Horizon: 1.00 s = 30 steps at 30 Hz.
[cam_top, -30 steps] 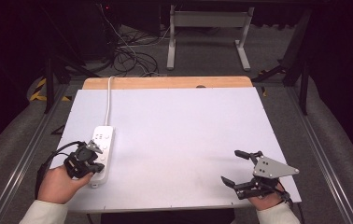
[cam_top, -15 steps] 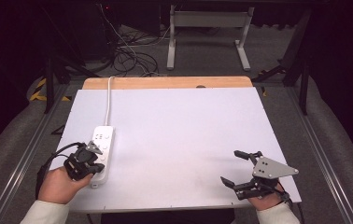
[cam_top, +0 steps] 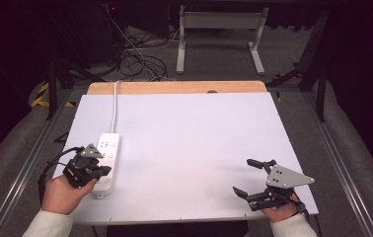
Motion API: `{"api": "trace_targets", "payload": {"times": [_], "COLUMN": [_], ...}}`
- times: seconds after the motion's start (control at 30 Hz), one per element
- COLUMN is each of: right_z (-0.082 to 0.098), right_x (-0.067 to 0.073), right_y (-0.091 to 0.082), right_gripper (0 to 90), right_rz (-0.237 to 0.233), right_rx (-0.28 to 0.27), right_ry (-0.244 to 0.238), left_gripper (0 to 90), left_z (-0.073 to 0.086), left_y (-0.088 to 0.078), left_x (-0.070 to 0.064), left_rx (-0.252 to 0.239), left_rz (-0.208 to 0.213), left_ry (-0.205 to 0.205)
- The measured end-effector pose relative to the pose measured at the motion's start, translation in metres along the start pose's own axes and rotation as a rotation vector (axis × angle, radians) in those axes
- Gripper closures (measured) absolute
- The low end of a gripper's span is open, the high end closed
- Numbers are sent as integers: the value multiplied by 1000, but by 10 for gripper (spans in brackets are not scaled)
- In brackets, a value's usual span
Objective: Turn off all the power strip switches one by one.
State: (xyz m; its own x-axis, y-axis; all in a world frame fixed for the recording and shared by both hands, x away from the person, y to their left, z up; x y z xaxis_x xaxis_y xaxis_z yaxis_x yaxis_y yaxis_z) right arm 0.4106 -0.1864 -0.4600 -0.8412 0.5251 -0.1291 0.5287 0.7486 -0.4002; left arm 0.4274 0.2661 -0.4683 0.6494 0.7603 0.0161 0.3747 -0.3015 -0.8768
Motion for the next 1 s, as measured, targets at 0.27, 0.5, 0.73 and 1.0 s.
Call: {"api": "trace_targets", "payload": {"times": [0.27, 0.5, 0.73, 1.0], "right_z": [0, 0, 0, 1], "right_x": [1, 1, 1, 0], "right_y": [0, 0, 0, 1], "right_gripper": [80, 80, 80, 80], "right_rz": [0, -2, -3, -10], "right_rx": [1, 5, 5, 8], "right_ry": [-2, 0, 1, 3], "left_gripper": [900, 900, 900, 900], "left_z": [-6, -6, -6, -5], "left_y": [-11, 0, 11, 19], "left_x": [1, 13, 22, 25], "left_rx": [-69, -42, -30, -26], "left_rz": [-19, -31, -32, -15], "left_ry": [-7, -57, -61, -79]}}
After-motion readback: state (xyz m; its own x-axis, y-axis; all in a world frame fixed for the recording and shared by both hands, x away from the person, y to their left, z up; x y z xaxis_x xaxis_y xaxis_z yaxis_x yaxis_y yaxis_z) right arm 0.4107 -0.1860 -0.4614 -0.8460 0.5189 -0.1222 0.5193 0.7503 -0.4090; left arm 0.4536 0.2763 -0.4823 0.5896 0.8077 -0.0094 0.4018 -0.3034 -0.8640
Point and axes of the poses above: each handheld gripper's, and its own axes: y roughly forward along the jaws, z roughly out of its underside, x roughly to its left, the point moved 6 cm from there along y, roughly forward along the jaws, and after that the axes turned 3 degrees about x, right-handed, at the moved point
